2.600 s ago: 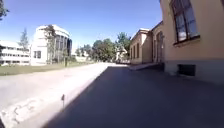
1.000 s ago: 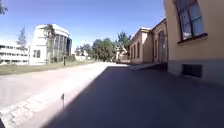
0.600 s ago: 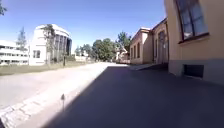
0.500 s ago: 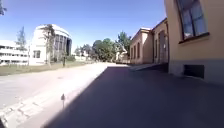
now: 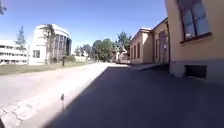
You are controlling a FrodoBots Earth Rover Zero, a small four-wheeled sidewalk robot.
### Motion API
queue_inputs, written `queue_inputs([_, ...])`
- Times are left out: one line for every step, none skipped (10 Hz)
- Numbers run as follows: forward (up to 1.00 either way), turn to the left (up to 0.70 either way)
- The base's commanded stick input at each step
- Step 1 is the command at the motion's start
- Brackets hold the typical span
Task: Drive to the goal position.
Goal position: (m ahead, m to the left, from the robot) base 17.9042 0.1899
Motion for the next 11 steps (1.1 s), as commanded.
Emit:
queue_inputs([0.25, 0.00])
queue_inputs([0.25, 0.00])
queue_inputs([0.25, 0.00])
queue_inputs([0.25, 0.00])
queue_inputs([0.25, 0.00])
queue_inputs([0.25, 0.00])
queue_inputs([0.25, 0.00])
queue_inputs([0.25, 0.00])
queue_inputs([0.25, 0.00])
queue_inputs([0.25, 0.00])
queue_inputs([0.25, 0.00])
